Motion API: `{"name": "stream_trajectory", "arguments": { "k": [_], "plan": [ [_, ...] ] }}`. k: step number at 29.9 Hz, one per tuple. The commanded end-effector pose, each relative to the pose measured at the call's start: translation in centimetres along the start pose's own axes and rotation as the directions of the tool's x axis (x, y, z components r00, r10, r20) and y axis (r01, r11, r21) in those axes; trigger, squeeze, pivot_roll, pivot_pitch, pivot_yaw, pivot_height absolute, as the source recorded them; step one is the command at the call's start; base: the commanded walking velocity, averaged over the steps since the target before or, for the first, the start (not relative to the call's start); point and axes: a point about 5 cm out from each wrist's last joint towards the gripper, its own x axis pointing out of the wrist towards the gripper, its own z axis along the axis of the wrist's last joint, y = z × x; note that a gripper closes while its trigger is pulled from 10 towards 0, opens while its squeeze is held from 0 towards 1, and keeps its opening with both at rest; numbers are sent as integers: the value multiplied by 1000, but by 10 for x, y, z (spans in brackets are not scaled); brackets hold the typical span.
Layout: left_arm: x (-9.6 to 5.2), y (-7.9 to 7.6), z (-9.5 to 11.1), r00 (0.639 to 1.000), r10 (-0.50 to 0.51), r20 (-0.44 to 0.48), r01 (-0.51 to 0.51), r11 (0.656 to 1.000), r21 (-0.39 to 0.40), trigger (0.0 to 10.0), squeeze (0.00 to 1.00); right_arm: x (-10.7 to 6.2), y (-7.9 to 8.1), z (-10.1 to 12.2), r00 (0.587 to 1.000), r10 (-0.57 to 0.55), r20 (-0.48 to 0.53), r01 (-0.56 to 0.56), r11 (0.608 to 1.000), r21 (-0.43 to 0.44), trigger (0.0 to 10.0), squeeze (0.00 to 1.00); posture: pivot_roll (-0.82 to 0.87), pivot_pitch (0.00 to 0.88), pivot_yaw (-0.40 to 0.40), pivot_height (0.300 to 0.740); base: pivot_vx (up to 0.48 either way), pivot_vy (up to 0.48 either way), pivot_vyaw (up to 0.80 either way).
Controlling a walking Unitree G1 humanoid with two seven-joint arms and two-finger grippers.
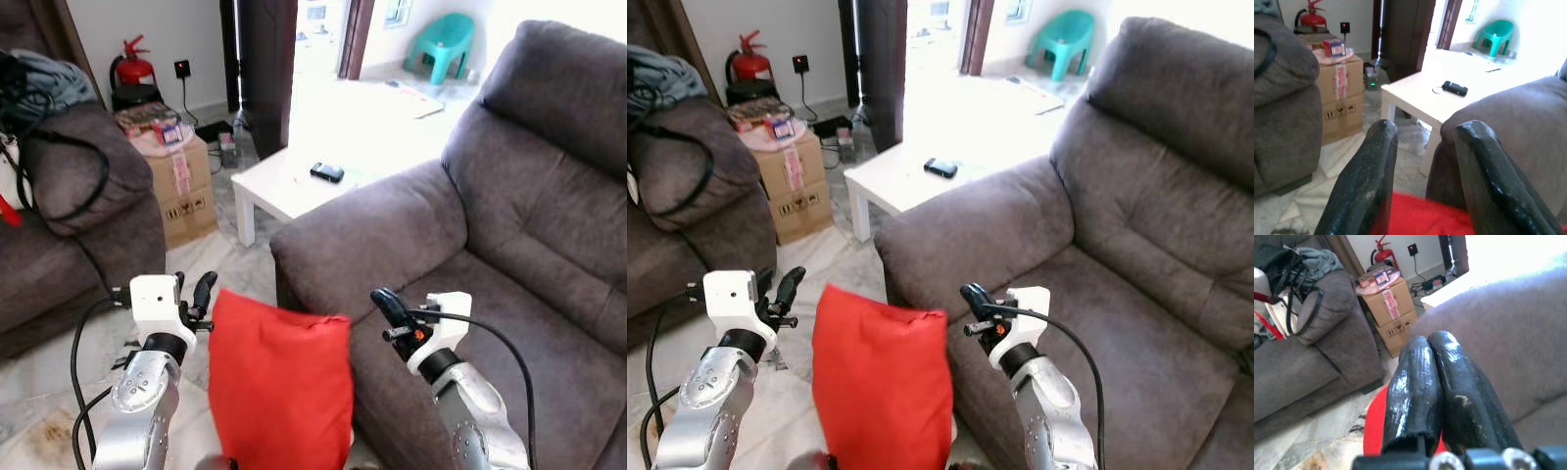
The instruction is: Move the pillow to the sofa from floor
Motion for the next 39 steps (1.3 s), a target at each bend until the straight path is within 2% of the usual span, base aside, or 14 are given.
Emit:
{"name": "stream_trajectory", "arguments": {
  "k": [1, 16, 39],
  "plan": [
    [0, -4, 2, 1000, -16, 11, 16, 1000, 15, 10000, 0, -2, -4, 2, 1000, -15, 9, 15, 1000, -9, 10000, 0, 130, 0, -129, 740, 0, 0, 0],
    [-1, 0, -2, 1000, -6, -17, 7, 1000, 28, 10000, 0, -2, -10, -1, 998, -55, -5, 55, 998, -9, 10000, 0, 140, 0, -129, 740, 0, 0, 0],
    [-4, -1, -8, 999, -11, -37, 11, 1000, 21, 10000, 0, -5, -24, -3, 987, -161, -6, 160, 986, -41, 10000, 0, 138, 0, -126, 740, 0, 0, 0]
  ]
}}
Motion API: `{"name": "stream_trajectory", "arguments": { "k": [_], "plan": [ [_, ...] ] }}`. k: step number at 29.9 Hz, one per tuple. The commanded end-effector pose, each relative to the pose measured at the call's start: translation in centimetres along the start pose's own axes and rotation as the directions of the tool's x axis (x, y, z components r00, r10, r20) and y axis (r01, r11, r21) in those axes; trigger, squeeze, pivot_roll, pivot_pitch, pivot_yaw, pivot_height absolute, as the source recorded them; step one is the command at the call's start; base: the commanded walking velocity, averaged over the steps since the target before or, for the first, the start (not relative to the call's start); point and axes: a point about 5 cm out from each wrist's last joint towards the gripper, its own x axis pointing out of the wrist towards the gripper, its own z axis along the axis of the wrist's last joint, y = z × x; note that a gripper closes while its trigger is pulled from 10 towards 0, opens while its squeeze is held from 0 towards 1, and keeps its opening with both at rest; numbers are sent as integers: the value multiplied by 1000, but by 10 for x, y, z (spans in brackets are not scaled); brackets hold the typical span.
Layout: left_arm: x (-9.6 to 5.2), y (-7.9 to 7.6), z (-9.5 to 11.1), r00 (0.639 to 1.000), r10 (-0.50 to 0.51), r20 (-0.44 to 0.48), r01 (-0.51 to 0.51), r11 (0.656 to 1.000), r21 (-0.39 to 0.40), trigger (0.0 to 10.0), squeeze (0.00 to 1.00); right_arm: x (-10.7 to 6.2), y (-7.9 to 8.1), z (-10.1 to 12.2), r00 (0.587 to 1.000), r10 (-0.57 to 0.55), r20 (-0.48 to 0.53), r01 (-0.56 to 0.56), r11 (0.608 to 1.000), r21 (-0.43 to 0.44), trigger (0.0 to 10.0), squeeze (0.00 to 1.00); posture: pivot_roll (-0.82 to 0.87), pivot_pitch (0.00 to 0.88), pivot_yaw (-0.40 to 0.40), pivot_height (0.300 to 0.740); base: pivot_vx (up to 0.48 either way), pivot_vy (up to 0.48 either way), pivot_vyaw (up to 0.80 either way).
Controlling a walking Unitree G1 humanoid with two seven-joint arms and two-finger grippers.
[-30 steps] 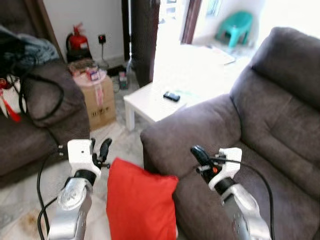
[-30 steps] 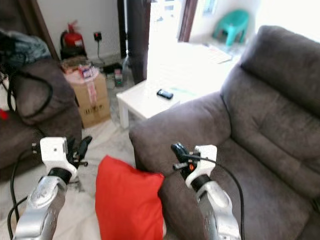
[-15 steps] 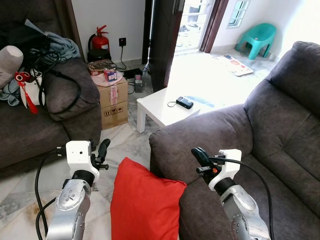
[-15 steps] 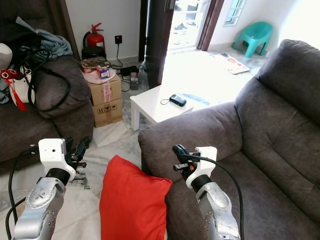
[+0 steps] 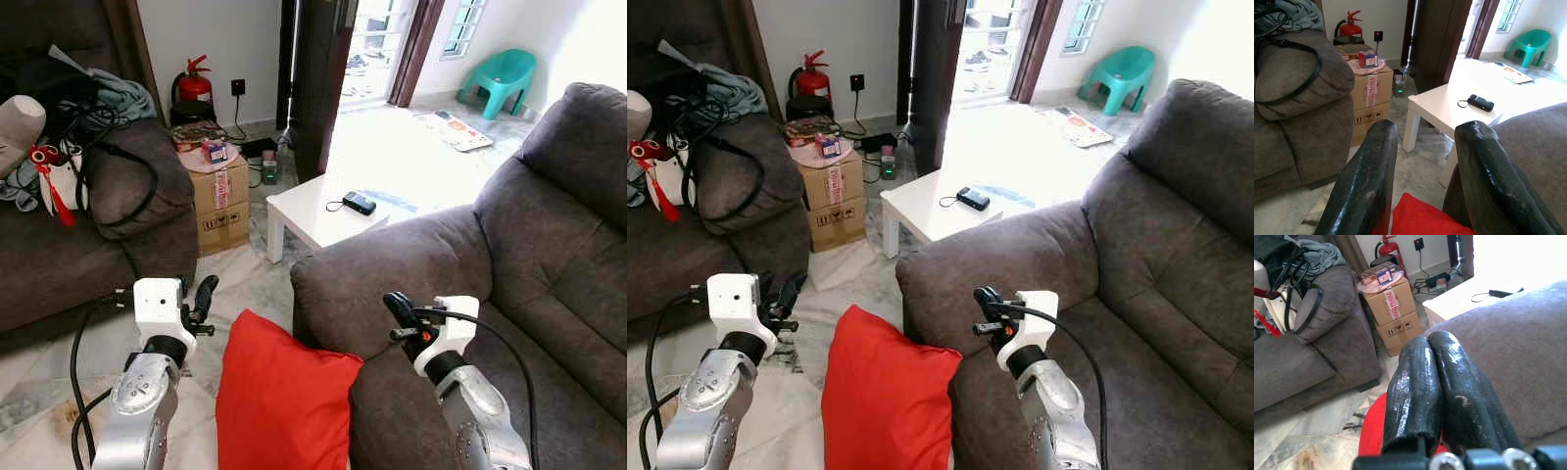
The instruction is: Move the pillow to the sofa from floor
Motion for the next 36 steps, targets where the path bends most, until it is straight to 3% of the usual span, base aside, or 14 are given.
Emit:
{"name": "stream_trajectory", "arguments": {
  "k": [1, 9, 17, 30, 36],
  "plan": [
    [-2, -2, -4, 1000, -6, -16, 5, 1000, -8, 10000, 0, -1, -9, 4, 999, -46, 15, 46, 999, -21, 10000, 0, 138, 0, -126, 740, 0, 0, 0],
    [-2, -3, -5, 1000, -8, -21, 8, 1000, -15, 10000, 0, -2, -27, 8, 982, -187, 34, 188, 981, -48, 10000, 0, 137, 0, -125, 740, 0, 231, 0],
    [-2, -4, -6, 1000, -11, -22, 11, 1000, -20, 10000, 0, 0, -28, 6, 980, -197, 14, 198, 979, -50, 10000, 0, 138, 0, -128, 740, 0, 372, -377],
    [-2, -4, -7, 1000, -15, -27, 14, 1000, -26, 10000, 0, 2, -30, 8, 972, -233, 30, 235, 970, -57, 10000, 0, 139, 0, -130, 740, 0, 371, 0],
    [-3, -2, -8, 999, -11, -30, 10, 999, -30, 10000, 0, 3, -33, 10, 966, -253, 42, 256, 965, -62, 10000, 0, 138, 0, -131, 740, 0, 376, -525]
  ]
}}
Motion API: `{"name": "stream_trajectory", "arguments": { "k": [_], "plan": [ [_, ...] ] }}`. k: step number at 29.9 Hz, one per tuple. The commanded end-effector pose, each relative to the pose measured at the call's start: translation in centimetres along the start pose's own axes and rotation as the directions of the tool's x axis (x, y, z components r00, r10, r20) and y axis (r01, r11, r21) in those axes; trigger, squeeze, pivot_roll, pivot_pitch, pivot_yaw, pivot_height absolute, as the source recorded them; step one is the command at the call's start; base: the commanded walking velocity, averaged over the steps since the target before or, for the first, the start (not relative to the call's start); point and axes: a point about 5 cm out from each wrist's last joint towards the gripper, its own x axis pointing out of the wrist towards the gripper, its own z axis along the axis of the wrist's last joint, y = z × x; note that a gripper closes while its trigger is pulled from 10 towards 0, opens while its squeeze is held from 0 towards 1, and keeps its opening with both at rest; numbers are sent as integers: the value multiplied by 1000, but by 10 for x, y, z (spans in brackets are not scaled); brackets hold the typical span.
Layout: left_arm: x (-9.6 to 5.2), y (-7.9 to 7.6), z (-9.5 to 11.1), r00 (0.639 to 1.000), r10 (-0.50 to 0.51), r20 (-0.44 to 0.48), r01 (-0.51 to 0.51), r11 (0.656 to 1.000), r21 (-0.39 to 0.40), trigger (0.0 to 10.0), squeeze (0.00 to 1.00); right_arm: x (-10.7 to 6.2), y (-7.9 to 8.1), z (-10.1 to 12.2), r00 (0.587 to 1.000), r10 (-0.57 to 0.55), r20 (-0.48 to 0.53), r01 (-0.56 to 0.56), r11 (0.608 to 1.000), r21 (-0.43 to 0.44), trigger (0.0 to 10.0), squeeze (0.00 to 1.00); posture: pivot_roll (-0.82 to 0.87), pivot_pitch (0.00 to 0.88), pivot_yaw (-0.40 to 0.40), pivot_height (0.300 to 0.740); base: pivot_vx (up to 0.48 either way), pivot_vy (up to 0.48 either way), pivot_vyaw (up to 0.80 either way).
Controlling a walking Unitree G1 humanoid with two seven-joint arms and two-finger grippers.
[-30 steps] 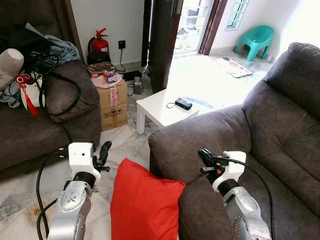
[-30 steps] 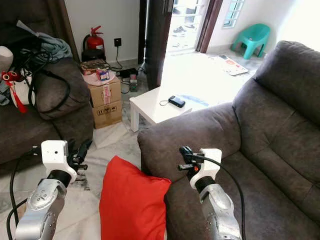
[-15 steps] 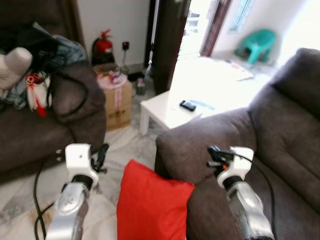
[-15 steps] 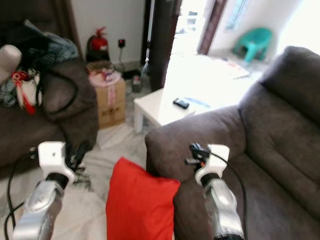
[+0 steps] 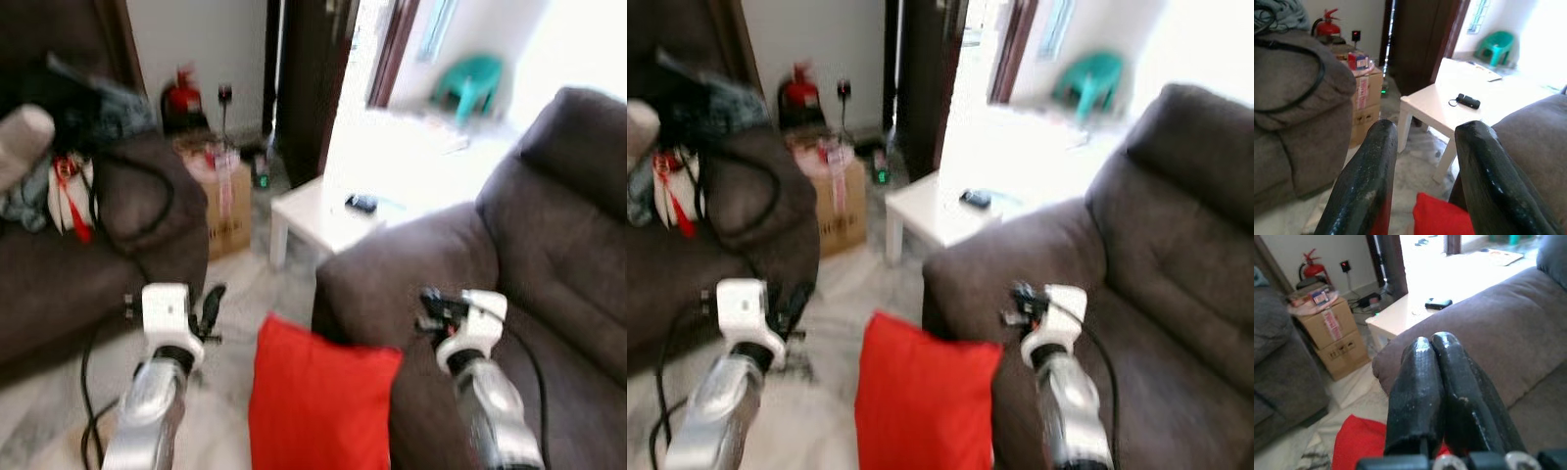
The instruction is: Move the pillow to the sofa from floor
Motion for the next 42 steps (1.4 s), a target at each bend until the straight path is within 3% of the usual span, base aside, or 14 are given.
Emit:
{"name": "stream_trajectory", "arguments": {
  "k": [1, 21, 42],
  "plan": [
    [0, 3, 0, 1000, 5, -4, -5, 1000, -4, 10000, 0, 3, -1, 7, 999, -13, 32, 13, 1000, -10, 10000, 0, 139, 0, -132, 740, 0, 379, 0],
    [1, 9, 0, 1000, 13, -7, -13, 1000, -4, 10000, 0, 6, -1, 7, 999, -27, 36, 28, 999, -16, 10000, 0, 145, 0, -135, 740, 0, 379, -228],
    [2, 10, -2, 1000, 6, -25, -6, 1000, -4, 10000, 0, 9, -1, 5, 999, -34, 25, 34, 999, -16, 10000, 0, 148, 0, -133, 740, 81, 0, -125]
  ]
}}
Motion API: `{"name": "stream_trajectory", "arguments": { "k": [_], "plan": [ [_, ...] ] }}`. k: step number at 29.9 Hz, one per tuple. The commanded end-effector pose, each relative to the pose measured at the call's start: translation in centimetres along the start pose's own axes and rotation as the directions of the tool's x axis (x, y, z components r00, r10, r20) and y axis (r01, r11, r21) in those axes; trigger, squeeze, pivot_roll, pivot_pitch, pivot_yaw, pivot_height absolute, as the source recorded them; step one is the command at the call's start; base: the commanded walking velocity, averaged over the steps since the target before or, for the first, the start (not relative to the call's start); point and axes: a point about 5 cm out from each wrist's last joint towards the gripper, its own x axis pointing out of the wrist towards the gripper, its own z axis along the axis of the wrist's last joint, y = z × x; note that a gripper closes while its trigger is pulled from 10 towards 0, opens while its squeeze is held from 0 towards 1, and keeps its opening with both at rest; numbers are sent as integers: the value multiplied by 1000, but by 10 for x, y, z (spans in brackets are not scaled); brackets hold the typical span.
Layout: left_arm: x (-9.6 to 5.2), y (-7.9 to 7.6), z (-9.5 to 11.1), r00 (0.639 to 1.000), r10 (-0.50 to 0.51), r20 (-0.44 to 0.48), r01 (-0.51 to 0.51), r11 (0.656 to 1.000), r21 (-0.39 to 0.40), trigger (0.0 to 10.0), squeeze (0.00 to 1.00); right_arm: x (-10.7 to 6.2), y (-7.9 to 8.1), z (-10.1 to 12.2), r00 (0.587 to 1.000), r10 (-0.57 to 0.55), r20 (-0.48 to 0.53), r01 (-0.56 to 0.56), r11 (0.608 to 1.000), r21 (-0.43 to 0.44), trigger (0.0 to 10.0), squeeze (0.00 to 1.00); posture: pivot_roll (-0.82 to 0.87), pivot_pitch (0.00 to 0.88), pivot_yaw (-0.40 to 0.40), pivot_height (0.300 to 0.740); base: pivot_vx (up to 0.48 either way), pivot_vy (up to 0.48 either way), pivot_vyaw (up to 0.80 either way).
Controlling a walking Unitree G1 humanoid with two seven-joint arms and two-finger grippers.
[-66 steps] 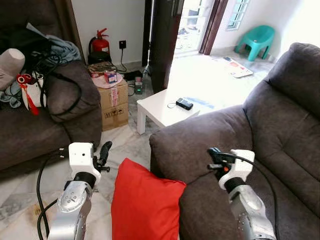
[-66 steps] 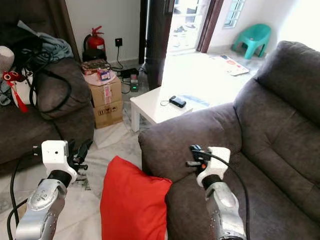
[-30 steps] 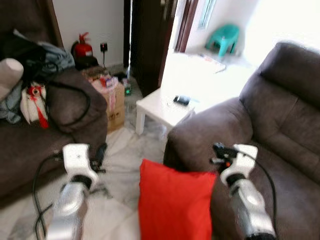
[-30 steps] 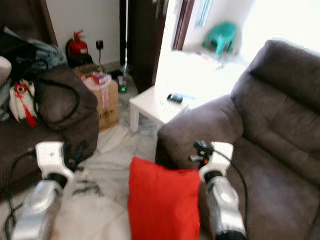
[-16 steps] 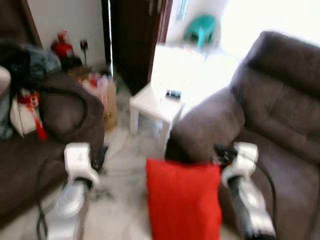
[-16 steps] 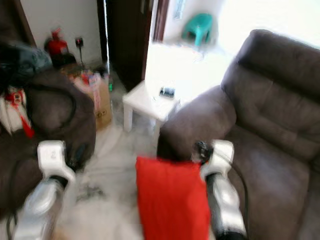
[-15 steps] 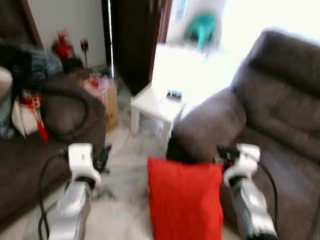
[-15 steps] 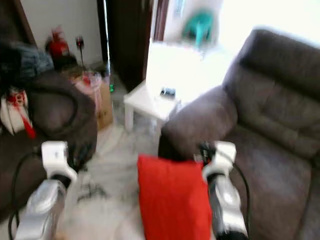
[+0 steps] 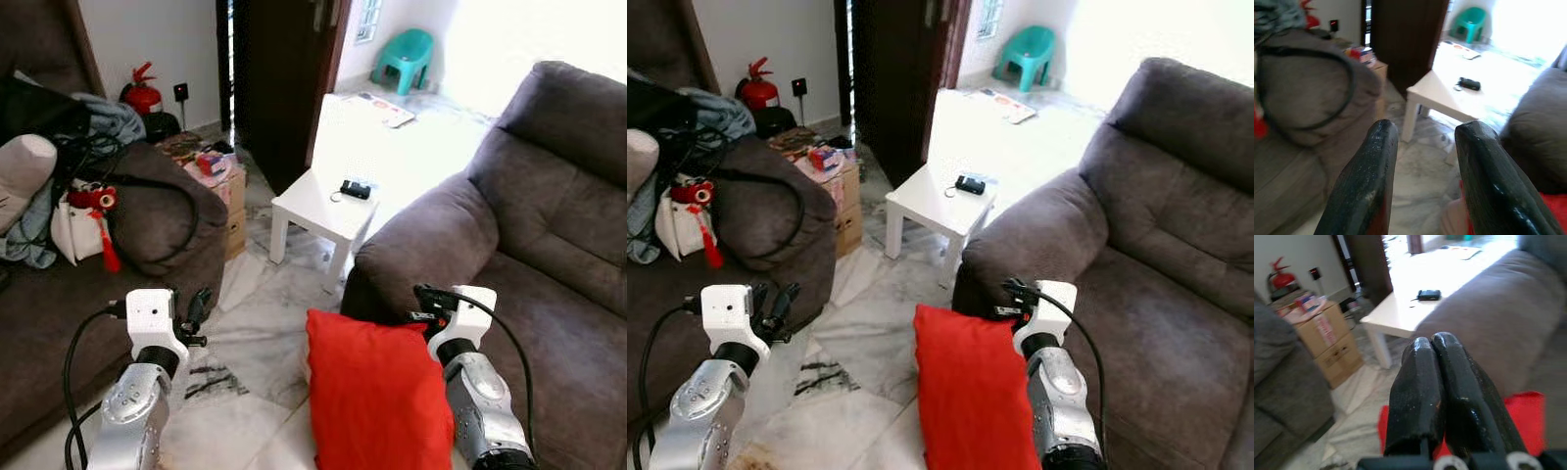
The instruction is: Move the pillow to the sofa from floor
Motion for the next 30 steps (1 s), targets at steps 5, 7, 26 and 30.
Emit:
{"name": "stream_trajectory", "arguments": {
  "k": [5, 7, 26, 30],
  "plan": [
    [4, -6, 1, 1000, -17, -2, 17, 1000, -5, 10000, 0, 1, -3, 5, 1000, -7, 23, 7, 1000, -5, 10000, 0, 151, 0, -130, 740, 246, 0, 0],
    [4, -6, 1, 1000, -17, -2, 17, 1000, -2, 10000, 0, 1, -3, 5, 1000, -8, 22, 8, 1000, -6, 10000, 0, 152, 0, -129, 740, 262, 0, 0],
    [19, -2, 10, 992, -123, -17, 124, 991, 59, 10000, 0, 6, 15, -4, 999, -30, 32, 29, 999, 33, 10000, 0, 144, 0, -22, 740, 243, 0, -101],
    [22, 0, 9, 989, -142, -33, 143, 988, 59, 10000, 0, 5, 16, -5, 998, -44, 42, 43, 999, 33, 10000, 0, 118, 0, 4, 740, 0, 0, 0]
  ]
}}
